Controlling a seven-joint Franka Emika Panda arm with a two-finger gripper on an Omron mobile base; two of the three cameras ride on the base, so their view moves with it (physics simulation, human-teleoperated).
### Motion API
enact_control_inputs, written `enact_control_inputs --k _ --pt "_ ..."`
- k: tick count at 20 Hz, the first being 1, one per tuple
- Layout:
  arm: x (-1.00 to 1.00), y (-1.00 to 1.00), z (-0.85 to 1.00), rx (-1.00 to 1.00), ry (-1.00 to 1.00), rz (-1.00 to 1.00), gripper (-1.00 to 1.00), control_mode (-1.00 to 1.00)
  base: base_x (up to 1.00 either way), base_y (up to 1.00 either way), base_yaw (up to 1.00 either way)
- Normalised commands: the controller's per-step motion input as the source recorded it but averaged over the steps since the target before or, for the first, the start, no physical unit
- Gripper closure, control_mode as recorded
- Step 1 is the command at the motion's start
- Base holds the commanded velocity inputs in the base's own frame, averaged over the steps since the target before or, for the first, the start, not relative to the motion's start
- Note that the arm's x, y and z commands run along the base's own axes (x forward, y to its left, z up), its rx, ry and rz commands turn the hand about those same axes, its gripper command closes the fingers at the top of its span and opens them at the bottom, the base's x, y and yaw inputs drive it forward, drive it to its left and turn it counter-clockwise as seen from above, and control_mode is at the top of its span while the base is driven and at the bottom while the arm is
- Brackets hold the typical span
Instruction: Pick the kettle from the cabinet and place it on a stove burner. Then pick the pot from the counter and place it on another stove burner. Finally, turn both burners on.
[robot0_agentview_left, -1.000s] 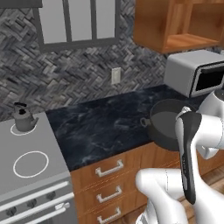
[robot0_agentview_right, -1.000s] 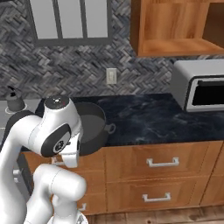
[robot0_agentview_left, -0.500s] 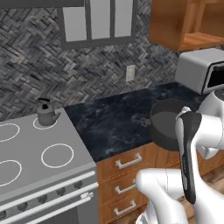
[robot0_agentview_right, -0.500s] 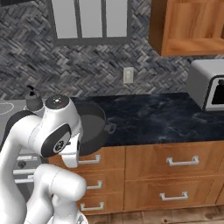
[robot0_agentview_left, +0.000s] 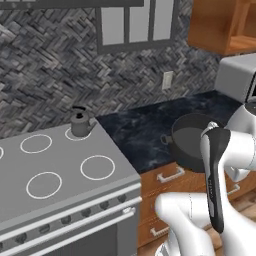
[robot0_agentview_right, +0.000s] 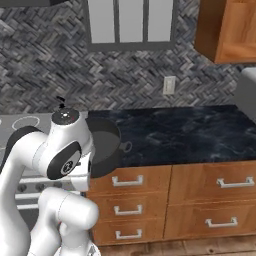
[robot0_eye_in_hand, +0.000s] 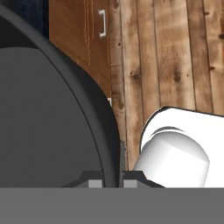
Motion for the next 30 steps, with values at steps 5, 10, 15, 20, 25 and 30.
enact_control_inputs --k 5,10,15,20,25,30 --pt "0.00 0.00 0.00 0.00 0.00 0.00 1.00 1.00 -0.13 0.62 0.00" --pt "0.00 0.00 0.00 0.00 0.00 0.00 1.00 1.00 -0.15 0.61 0.00" --pt "0.00 0.00 0.00 0.00 0.00 0.00 1.00 1.00 -0.15 0.61 0.00" --pt "0.00 0.00 0.00 0.00 0.00 0.00 1.00 1.00 -0.13 0.60 0.00" --pt "0.00 0.00 0.00 0.00 0.00 0.00 1.00 1.00 -0.07 0.61 0.00" --pt "0.00 0.00 0.00 0.00 0.00 0.00 1.00 1.00 0.00 0.44 0.01"
